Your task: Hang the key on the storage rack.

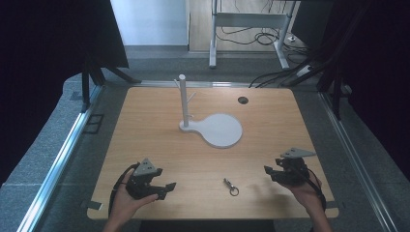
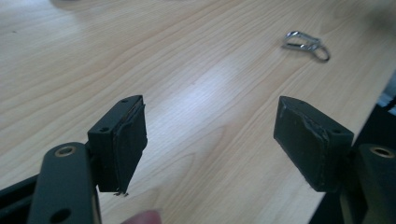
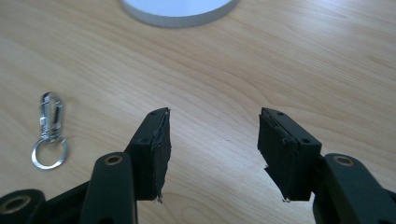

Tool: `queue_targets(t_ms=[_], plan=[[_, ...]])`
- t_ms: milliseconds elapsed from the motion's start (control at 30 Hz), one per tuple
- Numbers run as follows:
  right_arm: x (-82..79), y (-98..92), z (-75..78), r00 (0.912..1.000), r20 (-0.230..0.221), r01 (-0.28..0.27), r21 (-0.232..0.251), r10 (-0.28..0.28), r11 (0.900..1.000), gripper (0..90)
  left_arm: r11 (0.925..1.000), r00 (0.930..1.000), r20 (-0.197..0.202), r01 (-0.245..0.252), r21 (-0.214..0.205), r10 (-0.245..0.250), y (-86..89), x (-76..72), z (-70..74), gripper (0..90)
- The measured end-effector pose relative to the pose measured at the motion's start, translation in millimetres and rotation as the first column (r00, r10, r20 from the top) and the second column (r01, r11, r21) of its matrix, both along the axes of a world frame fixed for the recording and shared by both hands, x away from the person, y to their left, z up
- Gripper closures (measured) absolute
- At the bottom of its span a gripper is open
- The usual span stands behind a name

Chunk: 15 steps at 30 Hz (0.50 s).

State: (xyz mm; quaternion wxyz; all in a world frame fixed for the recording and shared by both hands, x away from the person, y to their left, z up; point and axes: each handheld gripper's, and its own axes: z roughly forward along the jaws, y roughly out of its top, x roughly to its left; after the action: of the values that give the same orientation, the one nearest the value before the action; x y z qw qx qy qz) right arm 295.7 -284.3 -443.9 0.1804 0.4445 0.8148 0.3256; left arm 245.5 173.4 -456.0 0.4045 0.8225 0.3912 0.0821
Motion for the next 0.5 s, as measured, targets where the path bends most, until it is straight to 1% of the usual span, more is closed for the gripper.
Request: queue_targets(t_ms=[33,100,133,167,200,233,267,300,333,367,433,467,500], plan=[[0.4,3.1,2.4,0.9999,-0.008,-0.014,-0.014,0.014,0.9998,44.3,0.9998,0.9999,-0.01,0.006,-0.017,-0.006,-0.2,0.1,0.1,25.8],[2.8,8.9,8.5,0.9982,-0.041,-0.043,-0.027,0.042,0.9987,46.3,0.9994,0.9997,-0.021,0.013,-0.031,-0.013,-1.2,0.0,-0.1,24.6],[2.8,8.9,8.5,0.9982,-0.041,-0.043,-0.027,0.042,0.9987,46.3,0.9994,0.9997,-0.021,0.013,-0.031,-0.013,-1.2,0.0,-0.1,24.4],[5.8,11.0,12.2,0.9965,-0.058,-0.062,-0.028,0.06,0.9977,47.2,0.9994,0.9998,-0.02,0.009,-0.034,-0.01,-1.6,0.0,-0.1,24.1],[5.8,11.0,12.2,0.9965,-0.058,-0.062,-0.028,0.06,0.9977,47.2,0.9993,0.9998,-0.02,0.007,-0.036,-0.008,-1.7,0.1,-0.1,24.1],[8.1,13.1,14.7,0.995,-0.069,-0.074,-0.033,0.072,0.9967,47.7,0.9993,0.9998,-0.019,0.0,-0.036,-0.001,-1.7,0.3,-0.2,23.8],[8.1,13.1,14.7,0.995,-0.069,-0.074,-0.033,0.072,0.9967,47.7,0.9993,0.9998,-0.019,0.0,-0.036,-0.001,-1.7,0.3,-0.2,23.6],[10.9,17.1,17.7,0.9925,-0.083,-0.094,-0.038,0.09,0.9949,48.0,0.9994,0.9999,-0.011,-0.013,-0.033,0.013,-1.4,0.8,-0.6,23.4],[11.6,18.7,18.7,0.992,-0.085,-0.097,-0.041,0.093,0.9944,48.2,0.9994,0.9999,-0.011,-0.013,-0.033,0.013,-1.4,0.8,-0.6,23.2],[12.9,20.8,19.9,0.9905,-0.09,-0.108,-0.042,0.104,0.9933,48.5,0.9994,0.9995,-0.001,-0.03,-0.018,0.03,-1.2,1.2,-1.4,23.2],[13.9,23.4,21.1,0.9891,-0.097,-0.115,-0.046,0.11,0.9923,48.7,0.9992,0.9993,0.003,-0.037,-0.017,0.037,-0.9,1.5,-2.0,23.0],[15.0,26.1,22.3,0.9876,-0.101,-0.126,-0.051,0.12,0.9907,48.9,0.999,0.9991,0.005,-0.042,-0.014,0.042,-0.6,1.8,-2.4,23.0],[16.9,32.0,24.7,0.984,-0.11,-0.147,-0.057,0.14,0.9876,49.7,0.9986,0.9985,0.017,-0.053,-0.008,0.053,0.0,2.4,-3.3,22.9]])
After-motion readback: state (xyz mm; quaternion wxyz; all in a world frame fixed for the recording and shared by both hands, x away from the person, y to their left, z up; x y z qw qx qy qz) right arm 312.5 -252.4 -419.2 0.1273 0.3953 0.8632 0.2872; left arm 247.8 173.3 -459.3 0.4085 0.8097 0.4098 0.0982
